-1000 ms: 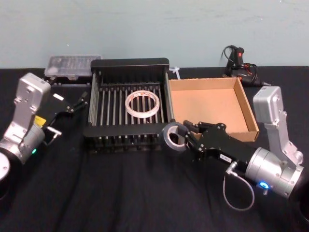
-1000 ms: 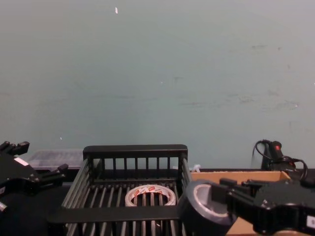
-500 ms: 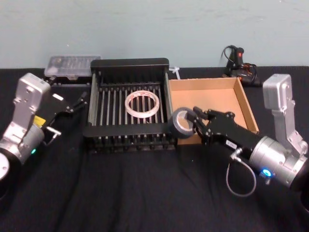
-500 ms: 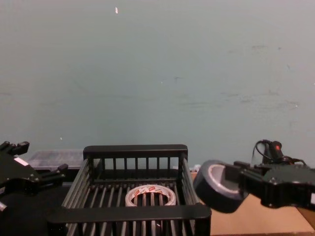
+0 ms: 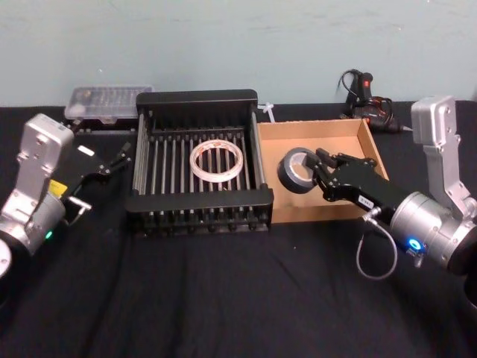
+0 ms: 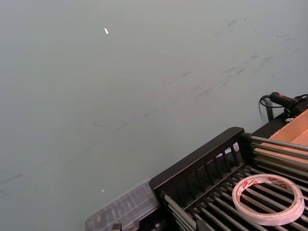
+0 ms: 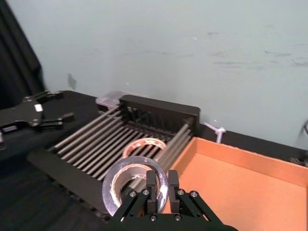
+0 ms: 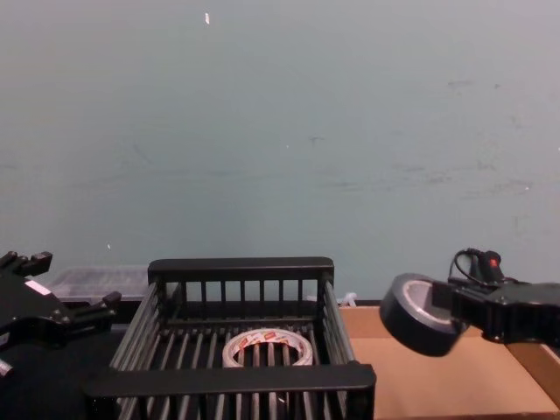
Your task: Pick up the white tape and place it into the black box , Pick up the silver tape and place it into the brown box.
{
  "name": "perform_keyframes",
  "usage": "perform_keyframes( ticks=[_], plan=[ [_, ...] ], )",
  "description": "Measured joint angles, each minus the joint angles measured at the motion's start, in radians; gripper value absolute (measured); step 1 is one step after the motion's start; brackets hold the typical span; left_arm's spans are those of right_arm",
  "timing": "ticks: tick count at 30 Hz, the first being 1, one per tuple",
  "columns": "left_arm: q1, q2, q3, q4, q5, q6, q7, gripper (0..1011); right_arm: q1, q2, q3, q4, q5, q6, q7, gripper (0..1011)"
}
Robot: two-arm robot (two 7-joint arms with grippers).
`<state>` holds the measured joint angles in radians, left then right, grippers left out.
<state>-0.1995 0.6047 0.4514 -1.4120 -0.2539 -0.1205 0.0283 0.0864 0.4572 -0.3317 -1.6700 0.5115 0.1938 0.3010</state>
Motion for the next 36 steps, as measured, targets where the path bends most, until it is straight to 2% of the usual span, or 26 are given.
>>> perform_keyframes(
  ticks=[7,18,21,36],
  plan=[
    [0.000,0.000,0.000,0.000,0.000,0.000,0.000,1001,0.037,-0.020,0.011,0.058,-0.005,0.021,-0.019,157],
    [0.000,0.000,0.000,0.000,0.000,0.000,0.000,1001,0.103,-0.051,0.023,0.166,-0.019,0.023,-0.024,157],
    [0.000,0.000,0.000,0.000,0.000,0.000,0.000,1001,0.111,-0.055,0.022,0.177,-0.024,0.024,-0.024,157],
    [0.000,0.000,0.000,0.000,0.000,0.000,0.000,1001,0.205,-0.105,0.003,0.309,-0.098,0.036,-0.039,157]
  ],
)
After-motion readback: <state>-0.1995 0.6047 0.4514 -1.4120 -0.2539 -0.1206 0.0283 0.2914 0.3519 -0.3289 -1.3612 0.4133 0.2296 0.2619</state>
